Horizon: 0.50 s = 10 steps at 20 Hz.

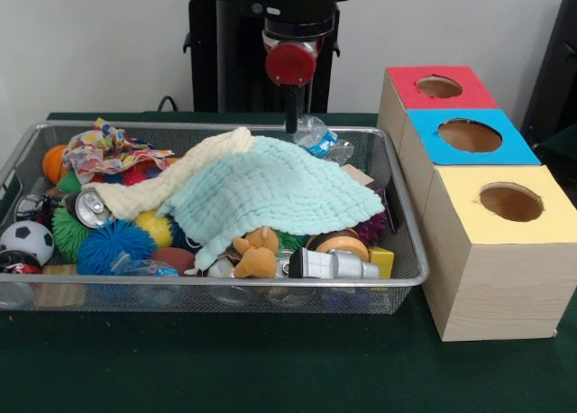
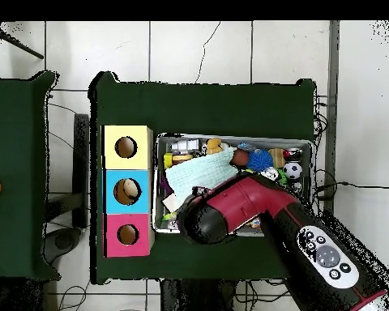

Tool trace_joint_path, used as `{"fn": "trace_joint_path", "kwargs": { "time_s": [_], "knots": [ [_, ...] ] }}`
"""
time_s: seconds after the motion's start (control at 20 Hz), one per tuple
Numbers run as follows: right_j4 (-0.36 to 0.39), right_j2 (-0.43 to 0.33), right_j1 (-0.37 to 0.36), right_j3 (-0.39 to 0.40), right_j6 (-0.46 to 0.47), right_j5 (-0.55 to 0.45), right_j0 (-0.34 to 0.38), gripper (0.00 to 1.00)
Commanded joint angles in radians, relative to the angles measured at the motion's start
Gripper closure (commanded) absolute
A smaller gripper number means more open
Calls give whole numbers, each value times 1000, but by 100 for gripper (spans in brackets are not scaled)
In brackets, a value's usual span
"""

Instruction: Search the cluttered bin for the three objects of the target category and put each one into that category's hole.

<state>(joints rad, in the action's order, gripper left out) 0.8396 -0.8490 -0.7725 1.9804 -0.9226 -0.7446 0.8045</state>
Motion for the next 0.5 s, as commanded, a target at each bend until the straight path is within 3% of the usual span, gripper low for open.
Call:
{"fn": "trace_joint_path", "kwargs": {
  "time_s": [0.05,0.3,0.5],
  "knots": [
    [63,41,5,27,108,-21,39,0],
    [60,36,2,37,88,-18,39,0],
    [57,50,-4,57,11,7,9,0]
  ]
}}
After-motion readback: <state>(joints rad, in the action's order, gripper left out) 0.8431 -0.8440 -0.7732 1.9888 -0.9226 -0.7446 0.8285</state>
